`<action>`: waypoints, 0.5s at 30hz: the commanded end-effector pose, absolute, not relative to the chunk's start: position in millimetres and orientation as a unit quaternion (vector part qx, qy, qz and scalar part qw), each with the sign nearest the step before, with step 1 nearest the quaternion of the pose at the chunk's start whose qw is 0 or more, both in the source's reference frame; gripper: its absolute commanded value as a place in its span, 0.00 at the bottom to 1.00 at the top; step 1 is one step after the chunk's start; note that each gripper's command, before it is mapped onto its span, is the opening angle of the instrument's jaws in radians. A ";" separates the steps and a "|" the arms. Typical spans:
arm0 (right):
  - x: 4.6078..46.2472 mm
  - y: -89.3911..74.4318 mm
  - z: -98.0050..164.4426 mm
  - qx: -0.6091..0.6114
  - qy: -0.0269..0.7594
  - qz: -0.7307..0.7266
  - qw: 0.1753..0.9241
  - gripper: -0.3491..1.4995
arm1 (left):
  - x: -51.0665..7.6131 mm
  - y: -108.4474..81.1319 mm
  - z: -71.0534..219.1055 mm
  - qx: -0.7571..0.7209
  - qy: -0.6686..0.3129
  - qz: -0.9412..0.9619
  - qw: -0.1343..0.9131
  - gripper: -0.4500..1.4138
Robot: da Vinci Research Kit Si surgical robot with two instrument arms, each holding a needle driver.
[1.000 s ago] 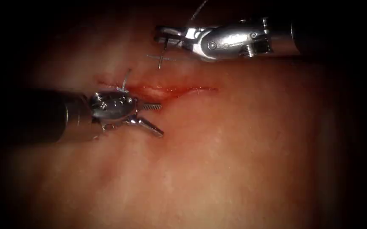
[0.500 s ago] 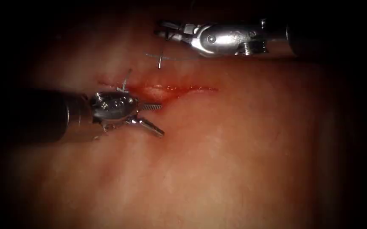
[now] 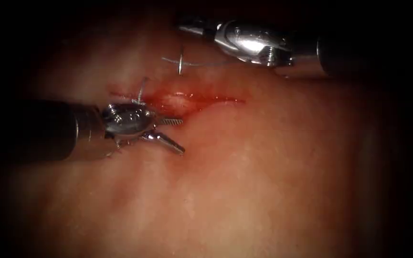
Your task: Wound Closure
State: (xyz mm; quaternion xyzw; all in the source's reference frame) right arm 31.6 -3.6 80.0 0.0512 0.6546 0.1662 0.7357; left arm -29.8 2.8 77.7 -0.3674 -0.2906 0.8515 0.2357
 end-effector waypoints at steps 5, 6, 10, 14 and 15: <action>32.5 -3.6 80.4 0.077 0.654 0.197 0.726 0.00 | -30.3 3.2 78.2 -0.367 -0.290 0.852 0.235 0.58; 32.5 -3.6 80.4 0.084 0.654 0.203 0.724 0.00 | -30.3 3.2 78.2 -0.367 -0.290 0.852 0.235 0.58; 32.6 -4.0 80.6 0.104 0.651 0.217 0.720 0.00 | -30.2 3.2 78.2 -0.367 -0.290 0.852 0.235 0.58; 32.6 -4.4 80.6 0.120 0.642 0.223 0.724 0.00 | -30.2 3.2 78.2 -0.367 -0.291 0.852 0.234 0.58; 32.7 -4.6 80.7 0.123 0.641 0.223 0.724 0.00 | -30.2 3.3 78.1 -0.367 -0.291 0.852 0.234 0.58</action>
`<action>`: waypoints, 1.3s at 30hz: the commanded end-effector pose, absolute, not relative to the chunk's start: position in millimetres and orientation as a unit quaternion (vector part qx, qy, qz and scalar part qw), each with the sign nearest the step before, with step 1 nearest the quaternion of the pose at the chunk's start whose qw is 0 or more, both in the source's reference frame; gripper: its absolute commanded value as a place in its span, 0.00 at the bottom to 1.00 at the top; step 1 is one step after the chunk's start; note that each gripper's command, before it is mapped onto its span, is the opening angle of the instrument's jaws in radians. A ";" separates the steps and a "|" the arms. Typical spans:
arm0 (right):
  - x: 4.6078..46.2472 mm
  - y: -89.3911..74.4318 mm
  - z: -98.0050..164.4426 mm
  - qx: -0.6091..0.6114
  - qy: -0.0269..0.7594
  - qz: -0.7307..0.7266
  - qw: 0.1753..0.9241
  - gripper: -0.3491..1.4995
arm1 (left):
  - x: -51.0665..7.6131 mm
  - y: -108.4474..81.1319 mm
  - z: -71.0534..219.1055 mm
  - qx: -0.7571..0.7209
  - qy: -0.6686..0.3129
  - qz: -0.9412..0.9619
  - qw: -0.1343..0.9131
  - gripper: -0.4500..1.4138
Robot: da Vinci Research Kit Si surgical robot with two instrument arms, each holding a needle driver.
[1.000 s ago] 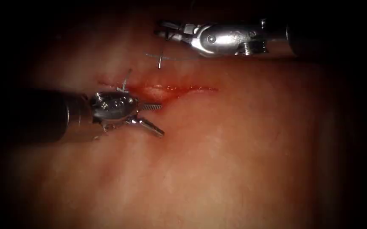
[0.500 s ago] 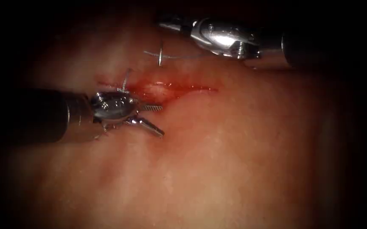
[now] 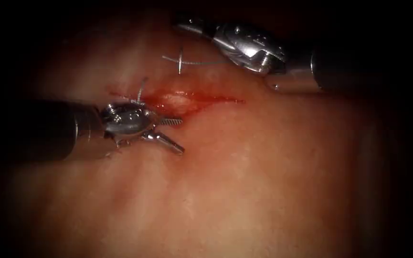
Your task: Wound Closure
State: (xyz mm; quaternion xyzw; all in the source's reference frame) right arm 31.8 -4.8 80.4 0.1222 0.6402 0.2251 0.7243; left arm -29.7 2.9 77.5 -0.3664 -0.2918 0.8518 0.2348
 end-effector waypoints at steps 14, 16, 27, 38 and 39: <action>33.0 -6.0 80.2 0.158 0.622 0.230 0.732 0.00 | -30.0 3.4 78.0 -0.368 -0.293 0.851 0.233 0.58; 33.0 -6.0 80.2 0.162 0.621 0.234 0.730 0.00 | -30.0 3.4 78.0 -0.368 -0.293 0.851 0.233 0.58; 33.1 -6.7 79.8 0.216 0.602 0.281 0.716 0.00 | -29.9 3.4 78.0 -0.368 -0.293 0.851 0.233 0.56; 33.4 -8.4 79.5 0.279 0.581 0.310 0.698 0.00 | -29.9 3.5 77.9 -0.368 -0.293 0.851 0.233 0.56; 33.4 -8.4 79.5 0.279 0.581 0.310 0.698 0.00 | -29.9 3.5 77.9 -0.368 -0.293 0.851 0.233 0.56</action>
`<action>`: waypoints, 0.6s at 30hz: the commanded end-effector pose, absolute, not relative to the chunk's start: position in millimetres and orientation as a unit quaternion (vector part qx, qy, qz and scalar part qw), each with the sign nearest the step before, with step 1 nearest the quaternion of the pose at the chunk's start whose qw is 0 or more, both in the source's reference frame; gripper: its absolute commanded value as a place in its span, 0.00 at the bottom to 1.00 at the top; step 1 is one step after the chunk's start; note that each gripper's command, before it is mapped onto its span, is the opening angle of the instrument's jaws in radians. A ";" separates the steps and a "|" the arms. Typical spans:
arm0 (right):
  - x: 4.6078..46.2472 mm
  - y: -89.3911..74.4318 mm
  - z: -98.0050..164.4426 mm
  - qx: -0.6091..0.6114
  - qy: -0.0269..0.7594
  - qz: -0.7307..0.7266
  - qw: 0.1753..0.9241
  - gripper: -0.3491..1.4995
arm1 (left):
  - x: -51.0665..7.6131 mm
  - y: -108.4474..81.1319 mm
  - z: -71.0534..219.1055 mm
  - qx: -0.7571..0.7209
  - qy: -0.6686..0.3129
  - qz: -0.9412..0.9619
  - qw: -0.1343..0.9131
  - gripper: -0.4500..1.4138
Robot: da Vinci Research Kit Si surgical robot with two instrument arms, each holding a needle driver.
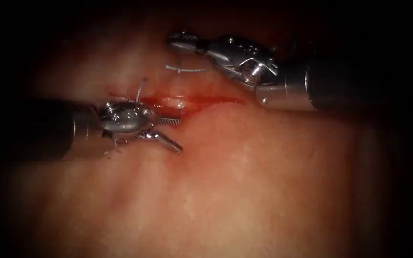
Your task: Wound Closure
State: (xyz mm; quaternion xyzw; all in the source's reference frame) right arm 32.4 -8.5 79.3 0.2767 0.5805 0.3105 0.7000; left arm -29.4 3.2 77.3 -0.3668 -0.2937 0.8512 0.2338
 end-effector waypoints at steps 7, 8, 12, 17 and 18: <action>33.6 -9.9 78.5 0.354 0.552 0.353 0.667 0.00 | -29.8 3.5 77.9 -0.368 -0.294 0.851 0.232 0.56; 33.6 -10.3 78.4 0.378 0.539 0.360 0.661 0.00 | -29.7 3.6 77.8 -0.368 -0.294 0.851 0.232 0.56; 33.8 -11.4 78.4 0.398 0.524 0.348 0.667 0.00 | -29.6 3.6 77.8 -0.368 -0.295 0.851 0.232 0.56; 34.2 -13.4 78.7 0.445 0.500 0.349 0.656 0.00 | -29.3 3.8 77.6 -0.369 -0.297 0.850 0.230 0.56; 34.2 -13.7 78.7 0.454 0.496 0.349 0.653 0.00 | -29.3 3.8 77.6 -0.369 -0.298 0.850 0.229 0.56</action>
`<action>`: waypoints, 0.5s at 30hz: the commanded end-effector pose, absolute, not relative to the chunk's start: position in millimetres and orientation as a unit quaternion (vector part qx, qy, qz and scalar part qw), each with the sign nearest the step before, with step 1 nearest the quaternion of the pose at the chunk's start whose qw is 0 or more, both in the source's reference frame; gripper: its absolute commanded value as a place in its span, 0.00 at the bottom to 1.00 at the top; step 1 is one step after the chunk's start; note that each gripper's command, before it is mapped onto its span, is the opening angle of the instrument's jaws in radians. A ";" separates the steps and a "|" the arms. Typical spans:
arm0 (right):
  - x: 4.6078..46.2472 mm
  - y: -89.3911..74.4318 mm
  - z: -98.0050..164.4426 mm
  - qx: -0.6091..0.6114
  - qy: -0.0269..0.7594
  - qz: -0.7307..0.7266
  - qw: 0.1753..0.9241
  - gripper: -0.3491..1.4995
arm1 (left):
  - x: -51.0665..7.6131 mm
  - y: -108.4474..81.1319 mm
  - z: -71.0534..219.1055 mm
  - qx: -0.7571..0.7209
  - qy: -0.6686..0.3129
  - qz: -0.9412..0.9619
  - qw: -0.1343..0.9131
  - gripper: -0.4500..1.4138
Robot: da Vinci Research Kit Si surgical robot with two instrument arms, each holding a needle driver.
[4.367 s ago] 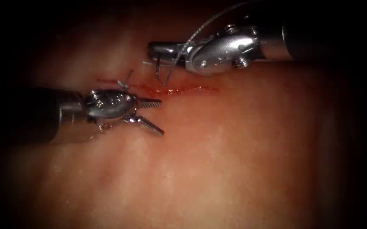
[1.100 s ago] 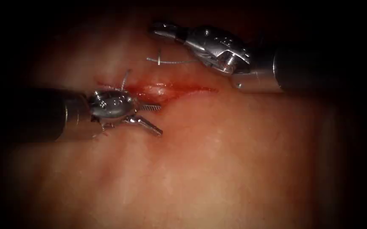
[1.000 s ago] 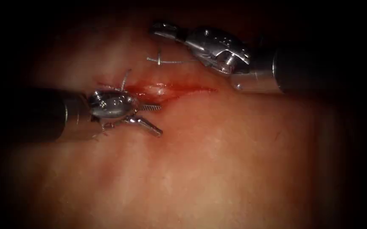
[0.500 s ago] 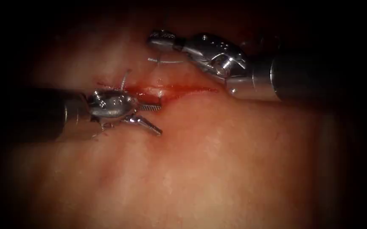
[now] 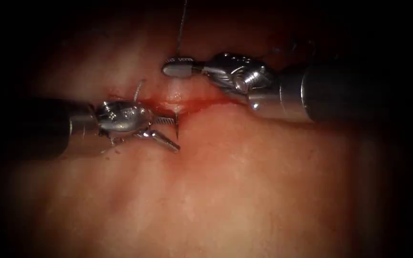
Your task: Wound Closure
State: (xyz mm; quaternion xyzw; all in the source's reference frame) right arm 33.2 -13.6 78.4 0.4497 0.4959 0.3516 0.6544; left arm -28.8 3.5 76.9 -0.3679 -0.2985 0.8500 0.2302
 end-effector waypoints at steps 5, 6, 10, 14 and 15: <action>34.4 -15.1 77.6 0.494 0.475 0.347 0.640 0.00 | -29.2 3.8 77.5 -0.369 -0.298 0.850 0.229 0.55; 34.7 -15.0 77.4 0.483 0.479 0.353 0.642 0.13 | -29.2 3.8 77.5 -0.369 -0.298 0.850 0.229 0.55; 35.2 -14.2 77.7 0.389 0.527 0.331 0.679 0.60 | -29.2 3.8 77.5 -0.369 -0.298 0.850 0.229 0.55; 35.5 -12.7 78.5 0.308 0.550 0.315 0.710 0.90 | -29.2 3.8 77.5 -0.369 -0.298 0.850 0.229 0.55; 35.5 -12.4 78.6 0.298 0.552 0.312 0.714 0.90 | -29.2 3.8 77.5 -0.369 -0.298 0.850 0.229 0.55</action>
